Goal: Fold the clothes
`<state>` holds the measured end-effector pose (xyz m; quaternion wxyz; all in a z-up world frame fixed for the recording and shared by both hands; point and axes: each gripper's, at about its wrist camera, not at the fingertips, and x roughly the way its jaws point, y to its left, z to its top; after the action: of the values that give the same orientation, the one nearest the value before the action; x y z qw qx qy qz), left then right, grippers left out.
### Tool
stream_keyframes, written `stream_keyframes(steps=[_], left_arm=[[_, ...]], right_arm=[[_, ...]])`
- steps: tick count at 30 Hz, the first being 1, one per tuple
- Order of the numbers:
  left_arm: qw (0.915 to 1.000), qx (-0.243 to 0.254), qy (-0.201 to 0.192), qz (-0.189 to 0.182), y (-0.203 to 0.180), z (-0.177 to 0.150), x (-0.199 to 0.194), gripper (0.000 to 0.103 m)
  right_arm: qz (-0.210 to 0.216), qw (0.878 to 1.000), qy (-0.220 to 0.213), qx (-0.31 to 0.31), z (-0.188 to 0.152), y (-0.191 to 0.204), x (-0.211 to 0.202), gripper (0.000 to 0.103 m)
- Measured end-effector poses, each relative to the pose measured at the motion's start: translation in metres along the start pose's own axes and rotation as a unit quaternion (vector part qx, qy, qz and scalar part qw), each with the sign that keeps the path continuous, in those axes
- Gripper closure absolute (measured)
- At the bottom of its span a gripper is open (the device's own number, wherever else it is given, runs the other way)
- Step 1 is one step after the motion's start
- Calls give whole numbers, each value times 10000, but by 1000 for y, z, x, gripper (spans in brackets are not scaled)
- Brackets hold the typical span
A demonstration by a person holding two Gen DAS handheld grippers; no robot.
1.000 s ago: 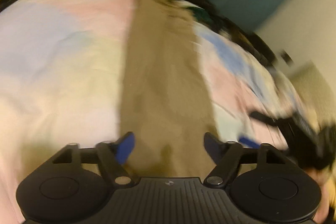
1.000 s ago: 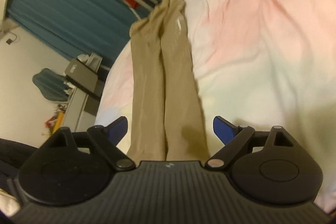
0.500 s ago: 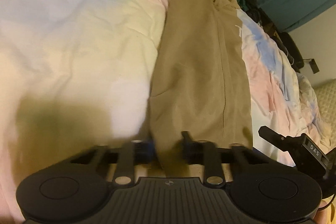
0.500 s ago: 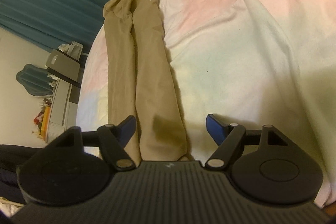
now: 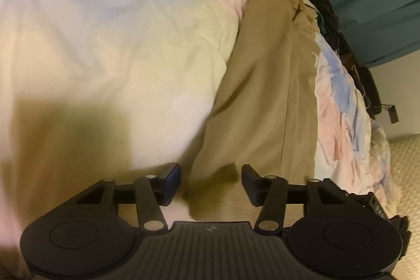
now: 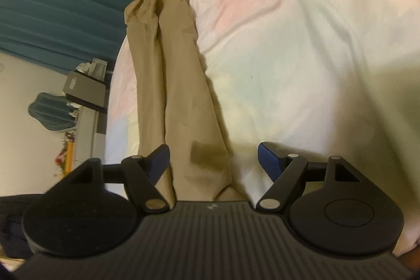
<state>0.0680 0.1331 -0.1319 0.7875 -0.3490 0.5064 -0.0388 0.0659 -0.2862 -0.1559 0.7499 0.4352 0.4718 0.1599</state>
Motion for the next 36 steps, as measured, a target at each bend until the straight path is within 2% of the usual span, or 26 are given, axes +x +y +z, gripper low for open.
stream_keyframes(steps=[2,3,5,6,7,10,13,14,16,17,18,21,26,30,34,36], left_arm=[[9998,-63,166,-136,1,-1,7,48],[9995,-64,239,-181,0,-2,9,49],[9994,2,302,-174,-1,-4,11,51],[9994,41,318,-155,-2,-5,12,55],[9993,60,329,-137,-2,-6,12,64],[9995,-57,300,-125,2,-8,12,78],[9996,-58,195,-179,3,-11,8,90],[9997,-21,128,-203,3,-13,5,90],[9996,32,5,-292,2,-16,-1,93],[9992,40,-47,-385,2,-18,-5,93],[9987,29,-87,-492,2,-18,-9,94],[9952,-213,-218,-931,5,-15,-25,95],[9863,-331,-634,-1485,-12,-13,-70,96],[9775,-169,-876,-1913,-40,-18,-109,96],[9733,136,-1028,-2048,-56,-51,-143,96],[9728,228,-1072,-2041,-57,-76,-157,96]], right_arm=[[154,9998,90,74,1,-1,1,27],[312,9994,43,121,1,0,-1,31],[301,9995,98,43,0,1,0,33],[283,9995,132,-4,-1,2,2,33],[264,9995,166,-50,-1,3,3,33],[101,9990,360,-262,-7,7,9,34],[270,9969,651,-351,-12,12,12,34],[363,9955,809,-333,-15,13,15,41],[156,9944,860,-594,-24,19,16,55],[72,9953,788,-563,-23,19,13,76],[-7,9963,701,-502,-22,18,9,87],[-101,9978,470,-457,-17,22,-6,91],[455,9964,8,-716,-4,59,-61,93],[805,9903,-409,-1056,8,94,-119,93],[919,9828,-599,-1488,-4,110,-166,93],[880,9823,-601,-1540,-20,102,-180,93]])
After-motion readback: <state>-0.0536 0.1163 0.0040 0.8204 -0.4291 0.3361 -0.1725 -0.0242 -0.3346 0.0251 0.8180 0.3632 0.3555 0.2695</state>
